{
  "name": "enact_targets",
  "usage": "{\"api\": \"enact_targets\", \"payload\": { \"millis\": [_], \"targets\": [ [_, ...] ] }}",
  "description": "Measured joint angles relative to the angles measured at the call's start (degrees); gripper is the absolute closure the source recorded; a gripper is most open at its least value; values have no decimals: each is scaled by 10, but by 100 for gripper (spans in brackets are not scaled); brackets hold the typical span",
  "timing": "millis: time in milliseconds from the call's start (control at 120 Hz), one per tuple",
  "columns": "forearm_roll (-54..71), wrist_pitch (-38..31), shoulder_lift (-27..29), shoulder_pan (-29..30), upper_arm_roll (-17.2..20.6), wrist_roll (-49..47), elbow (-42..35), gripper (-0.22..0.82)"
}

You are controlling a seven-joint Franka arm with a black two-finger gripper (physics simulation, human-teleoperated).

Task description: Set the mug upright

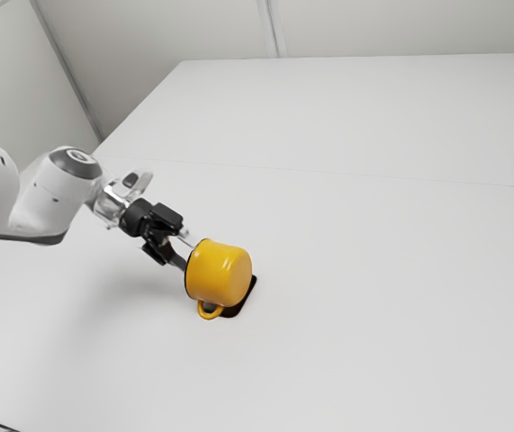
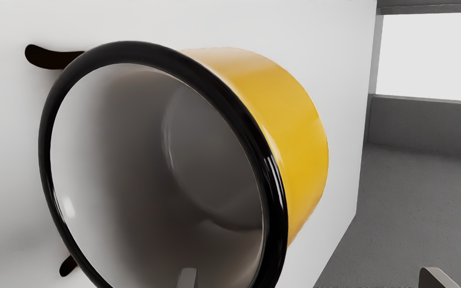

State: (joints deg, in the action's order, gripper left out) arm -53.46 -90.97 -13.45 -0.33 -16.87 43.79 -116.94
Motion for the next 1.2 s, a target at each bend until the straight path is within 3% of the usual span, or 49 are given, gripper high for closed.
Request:
{"api": "enact_targets", "payload": {
  "millis": [333,858,1200],
  "targets": [
    [-60,-32,-4,-15,0,45,-26,4],
    [-86,-33,6,-16,0,79,-66,65],
    [-90,-36,37,-15,0,93,-73,76]
  ]
}}
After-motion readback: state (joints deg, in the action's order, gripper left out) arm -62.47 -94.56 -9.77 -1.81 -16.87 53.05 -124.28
